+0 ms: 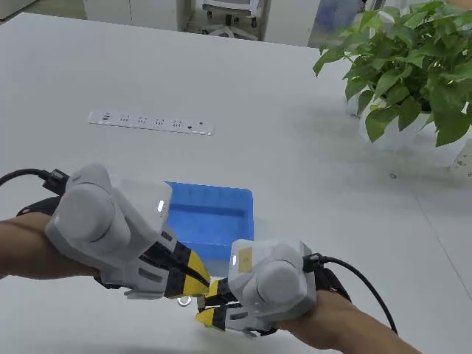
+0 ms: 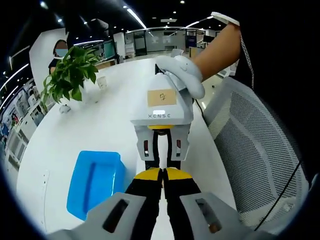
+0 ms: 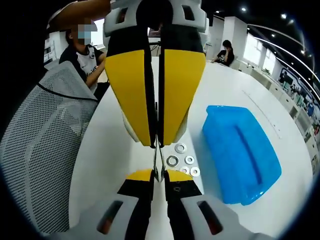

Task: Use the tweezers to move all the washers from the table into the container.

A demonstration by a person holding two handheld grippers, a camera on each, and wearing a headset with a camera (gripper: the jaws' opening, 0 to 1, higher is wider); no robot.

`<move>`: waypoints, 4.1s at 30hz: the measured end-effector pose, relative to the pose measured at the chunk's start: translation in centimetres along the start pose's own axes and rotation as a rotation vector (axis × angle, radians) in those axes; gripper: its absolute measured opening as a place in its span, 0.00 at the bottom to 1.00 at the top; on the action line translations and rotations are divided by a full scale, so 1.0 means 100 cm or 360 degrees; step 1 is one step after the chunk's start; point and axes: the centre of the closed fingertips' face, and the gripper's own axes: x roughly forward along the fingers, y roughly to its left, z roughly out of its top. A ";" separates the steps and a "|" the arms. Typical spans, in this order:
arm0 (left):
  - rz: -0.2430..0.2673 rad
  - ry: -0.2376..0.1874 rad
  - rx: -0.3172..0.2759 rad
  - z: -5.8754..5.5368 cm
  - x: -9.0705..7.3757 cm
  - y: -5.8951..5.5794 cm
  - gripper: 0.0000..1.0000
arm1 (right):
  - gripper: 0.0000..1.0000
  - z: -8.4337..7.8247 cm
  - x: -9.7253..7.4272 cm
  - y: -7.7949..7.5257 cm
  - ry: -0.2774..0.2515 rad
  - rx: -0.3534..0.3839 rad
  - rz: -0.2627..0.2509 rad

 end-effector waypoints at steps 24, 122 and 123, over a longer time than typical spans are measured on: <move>0.0014 0.0013 0.0095 0.005 -0.004 0.013 0.05 | 0.11 0.004 -0.004 -0.018 -0.0037 0.0001 -0.0100; -0.0004 -0.0012 0.0050 0.039 -0.035 0.041 0.05 | 0.09 0.039 -0.042 -0.044 -0.0054 0.0123 -0.0191; -0.0002 -0.0013 0.0053 0.040 -0.036 0.042 0.05 | 0.09 0.040 -0.043 -0.046 -0.0056 0.0123 -0.0194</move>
